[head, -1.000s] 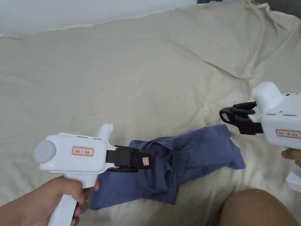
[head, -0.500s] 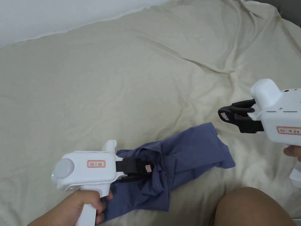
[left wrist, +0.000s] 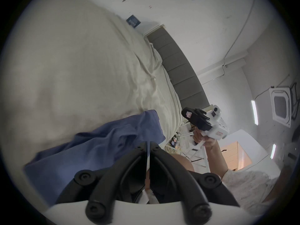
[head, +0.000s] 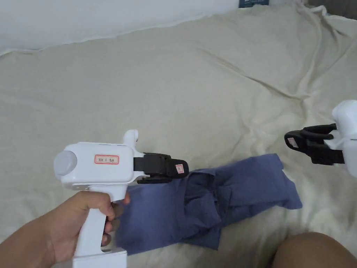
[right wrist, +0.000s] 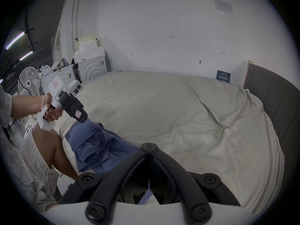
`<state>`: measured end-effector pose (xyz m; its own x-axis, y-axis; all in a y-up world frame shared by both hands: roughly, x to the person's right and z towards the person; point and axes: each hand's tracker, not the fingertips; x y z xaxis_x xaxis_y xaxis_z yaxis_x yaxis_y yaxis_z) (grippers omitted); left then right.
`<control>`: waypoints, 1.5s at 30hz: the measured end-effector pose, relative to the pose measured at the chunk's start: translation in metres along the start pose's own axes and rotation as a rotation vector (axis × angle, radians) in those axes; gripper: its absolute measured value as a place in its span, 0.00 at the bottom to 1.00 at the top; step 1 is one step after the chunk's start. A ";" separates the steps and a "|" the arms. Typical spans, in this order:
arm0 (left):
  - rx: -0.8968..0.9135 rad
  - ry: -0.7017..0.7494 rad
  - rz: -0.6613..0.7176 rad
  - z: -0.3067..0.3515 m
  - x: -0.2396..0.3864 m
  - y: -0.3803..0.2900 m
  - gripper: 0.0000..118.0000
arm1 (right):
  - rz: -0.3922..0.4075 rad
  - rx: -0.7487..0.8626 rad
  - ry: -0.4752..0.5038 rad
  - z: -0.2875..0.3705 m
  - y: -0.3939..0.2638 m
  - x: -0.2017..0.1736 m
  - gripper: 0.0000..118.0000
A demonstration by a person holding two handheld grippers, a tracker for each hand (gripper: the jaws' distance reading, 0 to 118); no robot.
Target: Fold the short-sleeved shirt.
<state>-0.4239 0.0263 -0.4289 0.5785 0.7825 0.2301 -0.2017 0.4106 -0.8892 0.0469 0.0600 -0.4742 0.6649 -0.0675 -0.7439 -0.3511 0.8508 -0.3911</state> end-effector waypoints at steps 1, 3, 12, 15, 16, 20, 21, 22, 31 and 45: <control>0.009 0.024 -0.012 0.022 -0.001 -0.004 0.04 | 0.012 0.000 0.006 -0.001 0.003 -0.004 0.00; 0.028 0.055 -0.008 0.065 -0.007 -0.017 0.04 | 0.030 -0.003 0.024 -0.005 0.009 -0.012 0.00; 0.052 0.153 0.090 0.139 -0.076 -0.075 0.04 | 0.066 -0.023 0.071 -0.032 0.024 -0.043 0.00; 0.043 0.139 0.130 0.126 -0.099 -0.086 0.04 | 0.106 -0.079 0.105 -0.049 0.026 -0.059 0.00; 0.040 0.142 0.140 0.123 -0.104 -0.088 0.04 | 0.119 -0.088 0.111 -0.054 0.027 -0.064 0.00; 0.032 0.098 0.172 0.116 -0.122 -0.095 0.04 | 0.170 -0.148 0.180 -0.073 0.032 -0.087 0.00; 0.028 0.095 0.171 0.115 -0.124 -0.096 0.04 | 0.187 -0.159 0.185 -0.078 0.032 -0.092 0.00; 0.024 0.090 0.174 0.114 -0.127 -0.096 0.04 | 0.204 -0.171 0.188 -0.082 0.031 -0.094 0.00; 0.033 0.011 0.200 0.108 -0.145 -0.099 0.04 | 0.216 -0.210 0.210 -0.100 0.029 -0.103 0.00; 0.071 -0.125 0.293 0.085 -0.157 -0.088 0.52 | 0.211 -0.212 0.171 -0.085 0.031 -0.081 0.00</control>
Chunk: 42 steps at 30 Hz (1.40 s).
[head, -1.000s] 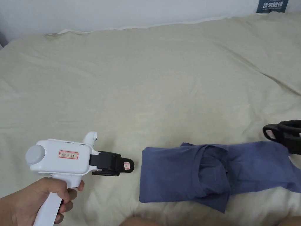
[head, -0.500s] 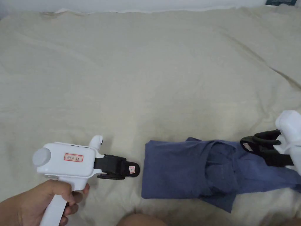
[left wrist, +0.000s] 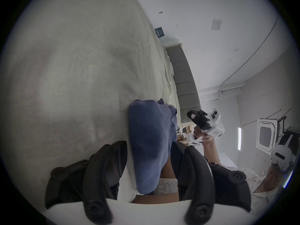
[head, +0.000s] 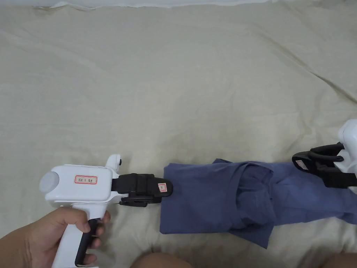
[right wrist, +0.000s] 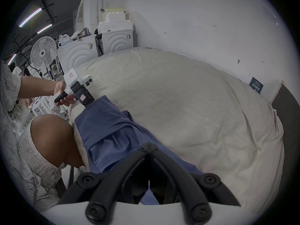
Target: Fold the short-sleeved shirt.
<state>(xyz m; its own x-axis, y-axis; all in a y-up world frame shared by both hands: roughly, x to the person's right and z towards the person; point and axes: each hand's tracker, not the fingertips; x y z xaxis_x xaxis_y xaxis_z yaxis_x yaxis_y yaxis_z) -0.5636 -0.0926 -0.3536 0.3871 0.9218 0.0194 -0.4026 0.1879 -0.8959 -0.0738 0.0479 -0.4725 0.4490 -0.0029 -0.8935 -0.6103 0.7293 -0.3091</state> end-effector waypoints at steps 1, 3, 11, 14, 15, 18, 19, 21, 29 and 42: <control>-0.009 0.008 -0.006 -0.005 0.001 0.000 0.52 | -0.003 0.001 -0.001 0.000 -0.002 0.003 0.00; -0.014 -0.009 -0.014 -0.016 0.002 0.000 0.52 | -0.012 0.002 0.000 0.000 -0.004 0.004 0.00; -0.060 -0.066 -0.004 -0.050 0.008 0.005 0.52 | -0.020 0.007 -0.001 0.001 -0.010 0.010 0.00; -0.081 -0.048 -0.033 -0.060 0.006 0.004 0.49 | -0.026 0.007 -0.005 0.001 -0.012 0.013 0.00; -0.089 -0.034 -0.049 -0.061 0.007 0.004 0.44 | -0.027 0.007 -0.006 0.002 -0.012 0.014 0.00; -0.092 0.025 -0.058 -0.060 0.002 0.005 0.29 | -0.028 0.008 -0.006 0.002 -0.014 0.016 0.00; -0.093 0.013 -0.052 -0.058 -0.001 0.006 0.27 | -0.028 0.008 -0.006 0.002 -0.015 0.016 0.00; -0.092 0.039 -0.066 -0.057 0.001 0.006 0.24 | -0.031 0.008 -0.008 0.003 -0.016 0.017 0.00; -0.104 0.105 -0.106 -0.051 0.019 0.006 0.18 | -0.035 0.001 -0.019 0.005 -0.017 0.018 0.00; -0.080 0.264 -0.151 -0.004 0.031 0.012 0.18 | -0.021 0.000 -0.035 0.008 -0.004 0.013 0.00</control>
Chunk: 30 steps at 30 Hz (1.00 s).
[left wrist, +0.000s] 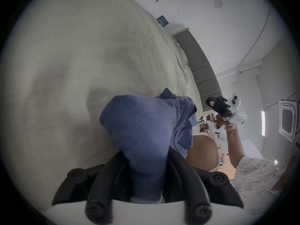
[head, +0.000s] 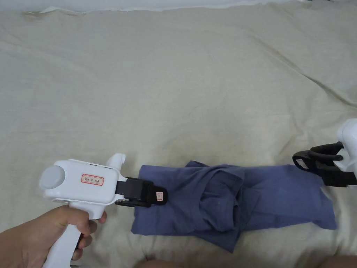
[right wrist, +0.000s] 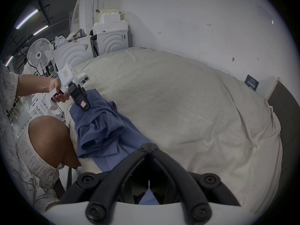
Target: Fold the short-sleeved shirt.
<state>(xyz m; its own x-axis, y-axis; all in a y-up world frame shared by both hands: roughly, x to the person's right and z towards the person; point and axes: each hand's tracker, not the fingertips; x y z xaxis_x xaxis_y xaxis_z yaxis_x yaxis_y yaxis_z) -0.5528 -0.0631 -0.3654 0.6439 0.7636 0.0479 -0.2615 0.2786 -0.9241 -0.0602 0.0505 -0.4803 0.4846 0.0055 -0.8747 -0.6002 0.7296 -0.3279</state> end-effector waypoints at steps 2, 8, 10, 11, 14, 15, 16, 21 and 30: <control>0.005 0.037 0.000 0.017 -0.008 -0.002 0.18 | 0.006 0.002 0.000 -0.001 0.003 -0.001 0.00; 0.036 0.162 0.043 0.091 -0.037 -0.011 0.18 | 0.022 0.009 0.002 -0.004 0.017 -0.005 0.00; 0.044 0.232 0.060 0.124 -0.048 -0.014 0.18 | 0.027 0.015 0.005 -0.005 0.022 -0.007 0.00; 0.043 0.280 0.053 0.143 -0.052 -0.017 0.18 | 0.031 0.018 0.005 -0.006 0.025 -0.008 0.00; 0.033 0.406 0.080 0.195 -0.065 -0.020 0.18 | 0.040 0.028 0.014 -0.009 0.032 -0.012 0.00; 0.024 0.461 0.100 0.209 -0.068 -0.020 0.18 | 0.043 0.033 0.016 -0.010 0.034 -0.014 0.00; 0.024 0.485 0.111 0.221 -0.070 -0.020 0.18 | 0.044 0.035 0.018 -0.011 0.036 -0.015 0.00; 0.047 0.587 0.116 0.265 -0.047 -0.013 0.18 | 0.051 0.048 0.033 -0.014 0.038 -0.018 0.00; 0.073 0.656 0.014 0.218 0.037 0.010 0.18 | 0.039 0.064 0.039 -0.010 0.033 -0.015 0.00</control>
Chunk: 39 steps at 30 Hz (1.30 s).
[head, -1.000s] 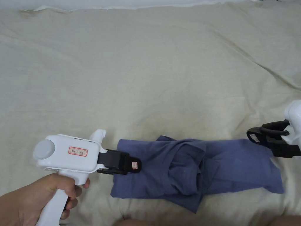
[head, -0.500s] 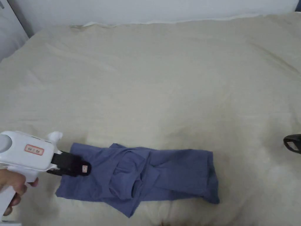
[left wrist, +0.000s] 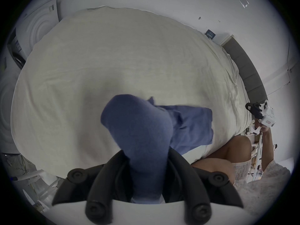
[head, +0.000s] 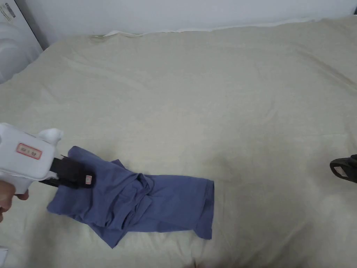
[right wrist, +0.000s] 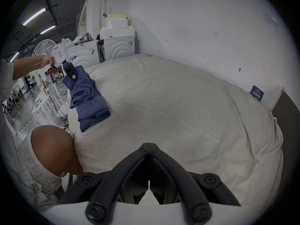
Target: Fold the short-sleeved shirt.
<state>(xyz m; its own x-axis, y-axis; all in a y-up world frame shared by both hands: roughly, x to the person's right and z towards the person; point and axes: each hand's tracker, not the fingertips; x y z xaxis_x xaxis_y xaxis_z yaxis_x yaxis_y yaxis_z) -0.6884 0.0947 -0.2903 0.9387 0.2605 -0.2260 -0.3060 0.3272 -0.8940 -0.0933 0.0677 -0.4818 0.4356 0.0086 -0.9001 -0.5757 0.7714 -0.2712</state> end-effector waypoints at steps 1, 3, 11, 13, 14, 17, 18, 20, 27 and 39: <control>-0.004 -0.003 0.008 -0.003 0.008 0.002 0.18 | 0.000 0.001 0.000 0.002 -0.001 0.000 0.00; -0.010 -0.057 0.041 -0.012 0.032 0.003 0.18 | -0.007 0.010 -0.001 0.006 -0.002 0.003 0.00; -0.055 -0.123 0.028 -0.061 0.110 0.014 0.18 | -0.034 0.034 -0.014 0.017 -0.011 0.013 0.00; -0.080 -0.112 -0.003 -0.081 0.122 0.015 0.18 | -0.041 0.037 -0.017 0.018 -0.014 0.015 0.00; -0.084 -0.124 0.007 -0.089 0.126 0.013 0.18 | -0.043 0.037 -0.017 0.019 -0.015 0.016 0.00; -0.118 -0.117 -0.028 -0.112 0.146 0.008 0.18 | -0.050 0.034 -0.020 0.021 -0.020 0.018 0.00; -0.135 -0.097 -0.051 -0.119 0.154 0.006 0.18 | -0.051 0.032 -0.021 0.021 -0.022 0.019 0.00; -0.135 -0.090 -0.049 -0.128 0.161 0.006 0.18 | -0.054 0.028 -0.027 0.021 -0.025 0.021 0.00; -0.137 -0.007 -0.071 -0.150 0.171 0.010 0.18 | -0.071 0.031 -0.029 0.018 -0.028 0.022 0.00; -0.078 0.034 -0.159 -0.153 0.198 -0.003 0.52 | -0.064 0.032 -0.010 0.012 -0.026 0.018 0.00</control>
<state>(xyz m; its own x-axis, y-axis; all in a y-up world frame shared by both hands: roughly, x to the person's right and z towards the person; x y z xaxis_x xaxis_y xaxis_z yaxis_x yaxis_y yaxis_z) -0.4774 0.0067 -0.3919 0.9795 0.1794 -0.0915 -0.1416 0.2901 -0.9465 -0.0628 0.0556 -0.4866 0.4774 -0.0350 -0.8780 -0.5246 0.7903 -0.3168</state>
